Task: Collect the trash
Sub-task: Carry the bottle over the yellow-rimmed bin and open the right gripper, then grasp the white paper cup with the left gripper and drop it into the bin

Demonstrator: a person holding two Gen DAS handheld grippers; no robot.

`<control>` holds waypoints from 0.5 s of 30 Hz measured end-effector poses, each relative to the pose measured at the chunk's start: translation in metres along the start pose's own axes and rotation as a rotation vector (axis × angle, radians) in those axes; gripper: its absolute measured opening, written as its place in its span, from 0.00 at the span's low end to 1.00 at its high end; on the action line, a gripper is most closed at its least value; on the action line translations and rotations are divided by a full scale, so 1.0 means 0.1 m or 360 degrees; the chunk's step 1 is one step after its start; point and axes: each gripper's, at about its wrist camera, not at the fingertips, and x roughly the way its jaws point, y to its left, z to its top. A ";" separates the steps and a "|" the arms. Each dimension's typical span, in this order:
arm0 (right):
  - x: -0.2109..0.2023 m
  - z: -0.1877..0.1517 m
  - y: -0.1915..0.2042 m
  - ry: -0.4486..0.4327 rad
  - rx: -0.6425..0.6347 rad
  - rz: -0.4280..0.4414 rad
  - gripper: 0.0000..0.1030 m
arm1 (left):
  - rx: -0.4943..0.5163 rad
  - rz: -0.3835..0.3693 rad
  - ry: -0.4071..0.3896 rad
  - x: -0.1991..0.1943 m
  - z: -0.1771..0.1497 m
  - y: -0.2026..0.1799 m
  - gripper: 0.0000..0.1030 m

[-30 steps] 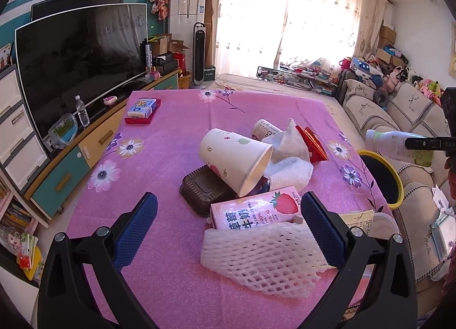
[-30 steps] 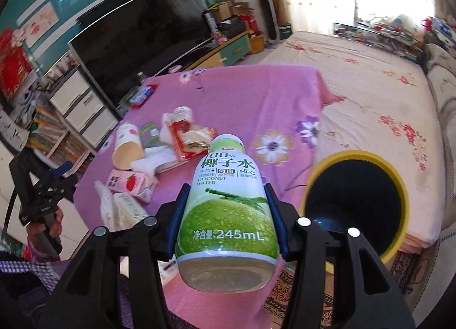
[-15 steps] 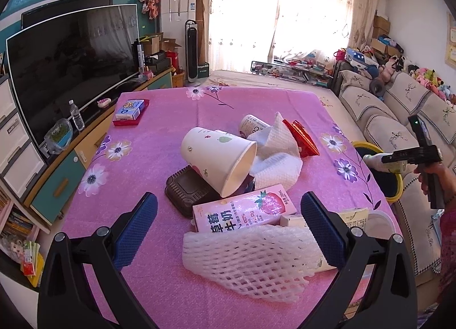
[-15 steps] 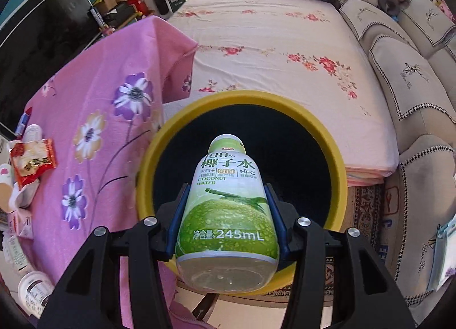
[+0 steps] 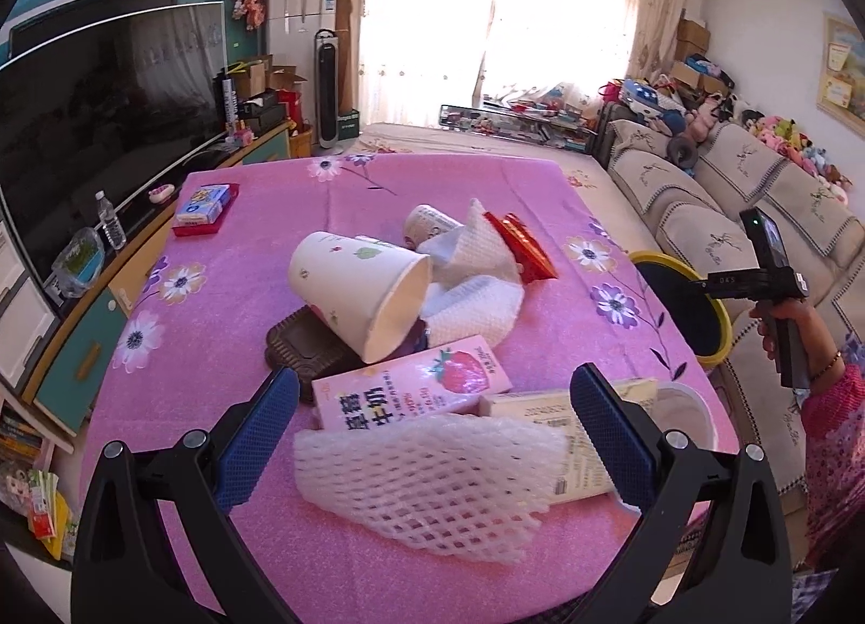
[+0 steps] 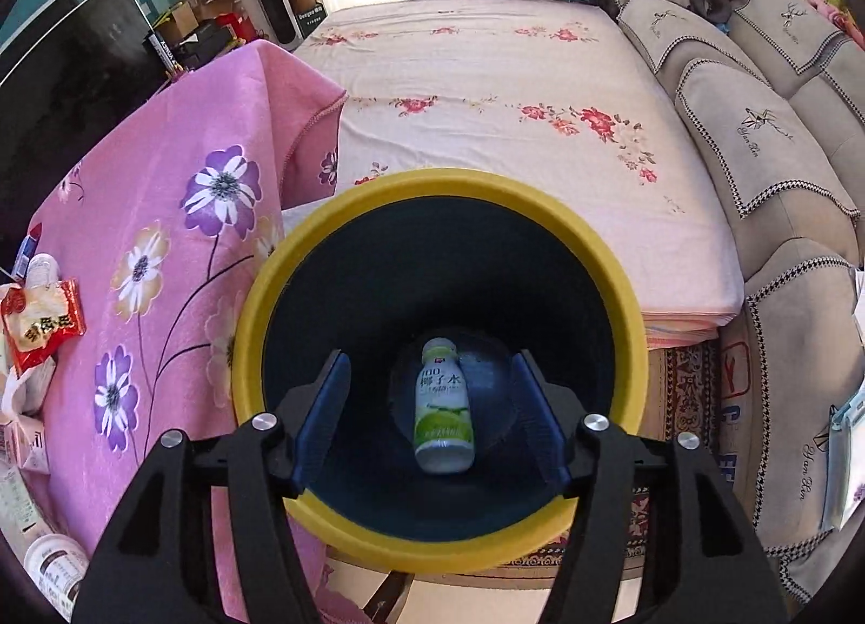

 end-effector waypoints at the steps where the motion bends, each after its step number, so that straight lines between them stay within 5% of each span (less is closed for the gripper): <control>1: -0.08 -0.06 0.00 -0.0023 0.0000 0.0004 0.60 | 0.0041 -0.0032 -0.0003 -0.02 -0.01 -0.08 0.96; 8: -0.53 -0.41 -0.03 -0.0130 -0.0015 0.0027 0.62 | 0.0380 -0.0389 0.0110 -0.01 -0.18 -0.86 0.94; 15: -0.93 -0.70 -0.01 -0.0222 -0.0072 0.0041 0.65 | 0.0553 -0.0504 0.0238 0.19 -0.32 -1.36 0.67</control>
